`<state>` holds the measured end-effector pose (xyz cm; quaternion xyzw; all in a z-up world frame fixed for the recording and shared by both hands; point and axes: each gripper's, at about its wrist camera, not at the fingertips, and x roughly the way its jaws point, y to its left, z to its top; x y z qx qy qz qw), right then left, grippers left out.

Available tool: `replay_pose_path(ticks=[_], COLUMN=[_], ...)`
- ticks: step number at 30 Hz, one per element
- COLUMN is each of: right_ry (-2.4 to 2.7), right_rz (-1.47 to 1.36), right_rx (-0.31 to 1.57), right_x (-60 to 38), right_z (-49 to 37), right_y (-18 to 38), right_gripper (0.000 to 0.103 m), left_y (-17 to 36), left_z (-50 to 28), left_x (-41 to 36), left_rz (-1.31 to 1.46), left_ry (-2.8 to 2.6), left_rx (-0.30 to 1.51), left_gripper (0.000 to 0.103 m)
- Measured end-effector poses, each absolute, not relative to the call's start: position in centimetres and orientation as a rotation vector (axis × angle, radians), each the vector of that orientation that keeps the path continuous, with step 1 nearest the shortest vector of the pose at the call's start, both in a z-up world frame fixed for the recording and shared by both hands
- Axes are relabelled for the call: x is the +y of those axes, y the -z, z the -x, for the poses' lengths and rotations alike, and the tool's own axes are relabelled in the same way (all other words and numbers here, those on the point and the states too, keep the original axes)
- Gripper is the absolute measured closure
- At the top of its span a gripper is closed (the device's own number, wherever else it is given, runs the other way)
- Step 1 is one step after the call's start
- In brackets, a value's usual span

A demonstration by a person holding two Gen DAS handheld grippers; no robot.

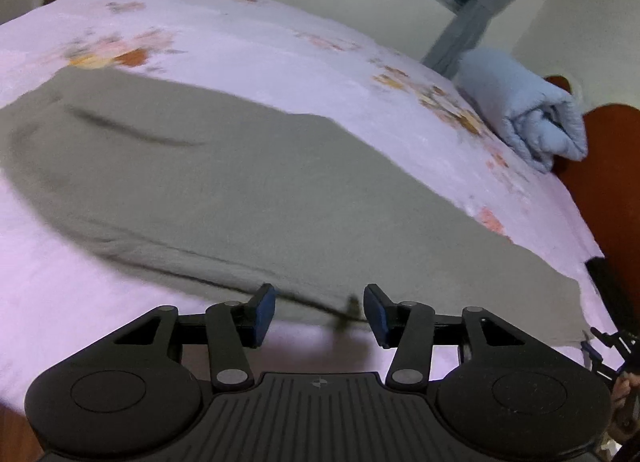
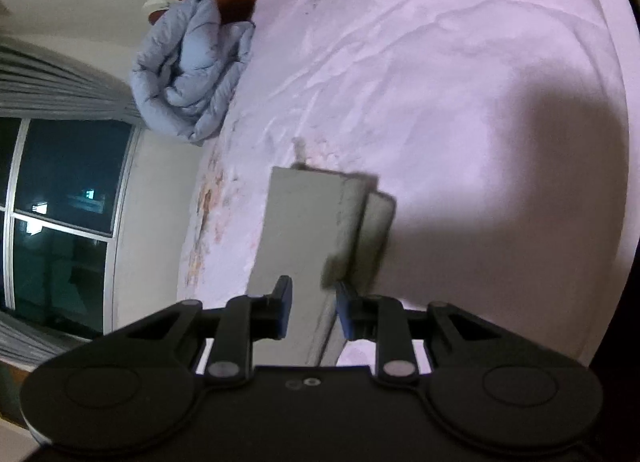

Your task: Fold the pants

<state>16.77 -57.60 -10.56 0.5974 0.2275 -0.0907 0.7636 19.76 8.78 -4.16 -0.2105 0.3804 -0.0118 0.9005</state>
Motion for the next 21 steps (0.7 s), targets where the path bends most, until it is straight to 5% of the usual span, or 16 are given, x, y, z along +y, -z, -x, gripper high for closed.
replay_pose_path(ticks=[3,5,13,17,21], right_ry=[0.193,0.193,0.142,0.163,0.204], right_rz=[-1.297,-1.278,-1.192,-1.267,-1.238], right_rx=[0.504,0.517,0.487,0.516,0.463], right_x=[-58.1,-58.4,-57.6,-58.6,-58.7], right_z=[-17.9,-18.2,-16.7,-16.0,-14.2], right_y=[10.9,10.8,8.8,10.6,10.1], right_gripper=[0.088,0.103,0.103,0.088,0.051], left_y=[4.4,4.1,2.6,3.0,3.7], left_z=[-19.0,-19.5,-21.7,-21.7,-21.2], left_x=[9.9,10.5,9.8,9.9,11.1], left_rz=[0.43,0.435,0.409,0.413,0.414], left_ry=[-0.008,-0.019,0.014,0.017,-0.017], left_rx=[0.779,0.771,0.732,0.743,0.751], left_gripper=[0.051,0.05,0.046,0.045,0.043])
